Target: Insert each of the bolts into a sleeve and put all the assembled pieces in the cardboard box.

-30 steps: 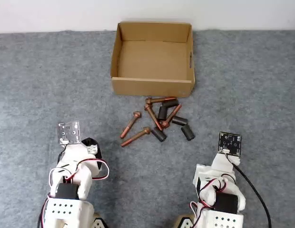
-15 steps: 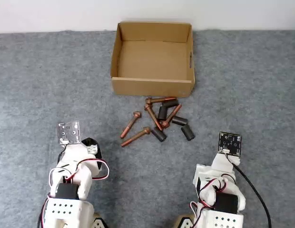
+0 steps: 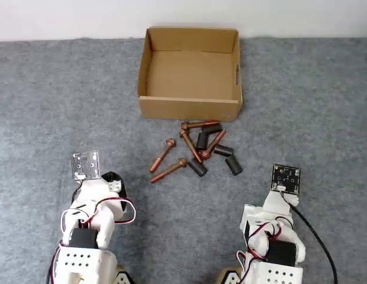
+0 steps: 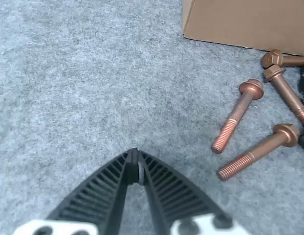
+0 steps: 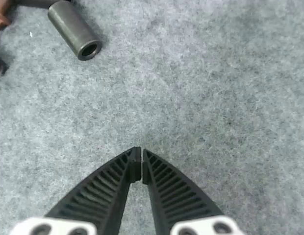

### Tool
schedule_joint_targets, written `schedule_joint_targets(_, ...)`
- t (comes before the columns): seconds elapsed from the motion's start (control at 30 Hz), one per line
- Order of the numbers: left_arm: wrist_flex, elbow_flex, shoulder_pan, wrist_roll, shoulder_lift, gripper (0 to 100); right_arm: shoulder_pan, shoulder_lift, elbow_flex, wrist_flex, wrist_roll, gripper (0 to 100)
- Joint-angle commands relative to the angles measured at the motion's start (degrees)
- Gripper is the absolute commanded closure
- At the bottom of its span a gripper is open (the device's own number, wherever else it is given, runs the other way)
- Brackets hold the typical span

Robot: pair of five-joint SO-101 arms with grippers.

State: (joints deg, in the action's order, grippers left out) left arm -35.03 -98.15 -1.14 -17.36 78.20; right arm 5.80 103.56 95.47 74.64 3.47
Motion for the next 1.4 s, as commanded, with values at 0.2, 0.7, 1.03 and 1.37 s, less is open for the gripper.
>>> schedule_joint_targets(0.2,-0.2,1.3,0.2,-0.3,0.7,99,0.3,0.3,1.0,0.1,0.4,98.9)
schedule_joint_targets(0.7,-0.2,1.3,3.0,-0.3,0.6,99,0.2,0.3,1.0,0.1,0.5,98.8)
schedule_joint_targets(1.03,-0.3,1.3,8.4,-0.2,0.6,99,-3.4,0.2,-3.4,-3.0,0.5,98.7)
schedule_joint_targets(1.37,-0.3,1.3,8.4,-0.3,0.6,99,-3.6,-12.9,-26.5,-4.9,0.4,99.1)
